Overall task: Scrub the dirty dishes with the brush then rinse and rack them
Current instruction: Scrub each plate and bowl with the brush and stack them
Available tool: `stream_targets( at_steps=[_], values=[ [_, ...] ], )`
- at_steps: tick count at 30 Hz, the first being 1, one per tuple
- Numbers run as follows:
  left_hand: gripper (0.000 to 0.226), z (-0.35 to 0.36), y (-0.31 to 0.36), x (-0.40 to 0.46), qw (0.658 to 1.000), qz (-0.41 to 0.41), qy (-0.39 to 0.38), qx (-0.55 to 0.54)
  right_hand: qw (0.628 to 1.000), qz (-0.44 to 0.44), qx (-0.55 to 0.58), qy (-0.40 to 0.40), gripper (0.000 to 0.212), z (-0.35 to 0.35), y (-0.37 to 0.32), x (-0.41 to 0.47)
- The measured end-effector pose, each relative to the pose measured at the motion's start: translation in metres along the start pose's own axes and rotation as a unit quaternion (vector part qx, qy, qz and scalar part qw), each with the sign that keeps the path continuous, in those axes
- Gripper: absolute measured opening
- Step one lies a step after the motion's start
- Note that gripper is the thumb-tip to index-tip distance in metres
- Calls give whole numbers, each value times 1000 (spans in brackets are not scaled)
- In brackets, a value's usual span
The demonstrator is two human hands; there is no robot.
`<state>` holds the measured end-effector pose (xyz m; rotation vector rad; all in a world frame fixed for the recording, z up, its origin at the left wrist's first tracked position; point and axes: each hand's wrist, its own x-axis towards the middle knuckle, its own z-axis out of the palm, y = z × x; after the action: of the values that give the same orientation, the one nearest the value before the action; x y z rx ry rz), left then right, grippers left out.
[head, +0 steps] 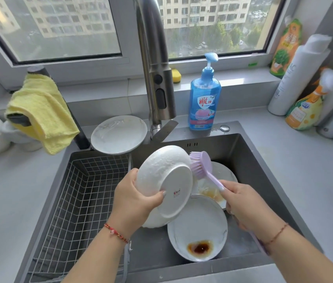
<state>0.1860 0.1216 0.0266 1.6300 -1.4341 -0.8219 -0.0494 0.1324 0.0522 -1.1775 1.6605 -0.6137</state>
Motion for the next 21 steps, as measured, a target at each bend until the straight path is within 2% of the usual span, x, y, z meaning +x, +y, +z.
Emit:
stream_targets(
  at_steps=[5, 8, 10, 13, 16, 18, 21],
  values=[
    [37, 7, -5, -2, 1000, -4, -10, 22, 987, -142, -62, -35, 40, 9, -20, -23],
    [37, 11, -5, -6, 1000, -10, -19, 16, 975, -174, -129, -47, 40, 13, -25, -32],
    [37, 9, -5, -6, 1000, 1, -17, 4, 981, -152, -116, -33, 37, 9, -23, -26],
    [46, -2, -6, -4, 999, -1, -7, -47, 999, -23, -36, -15, 31, -6, -12, -11],
    [63, -12, -10, 0, 989, -28, 19, -143, 997, 67, 1, -44, 34, -9, 6, -9],
    [64, -15, -12, 2, 986, -29, 23, -163, 995, 75, 26, -56, 34, -7, 6, -13],
    [50, -12, -4, -2, 996, 1, -4, -92, 998, 10, 33, -53, 33, -7, -16, -18]
  ],
)
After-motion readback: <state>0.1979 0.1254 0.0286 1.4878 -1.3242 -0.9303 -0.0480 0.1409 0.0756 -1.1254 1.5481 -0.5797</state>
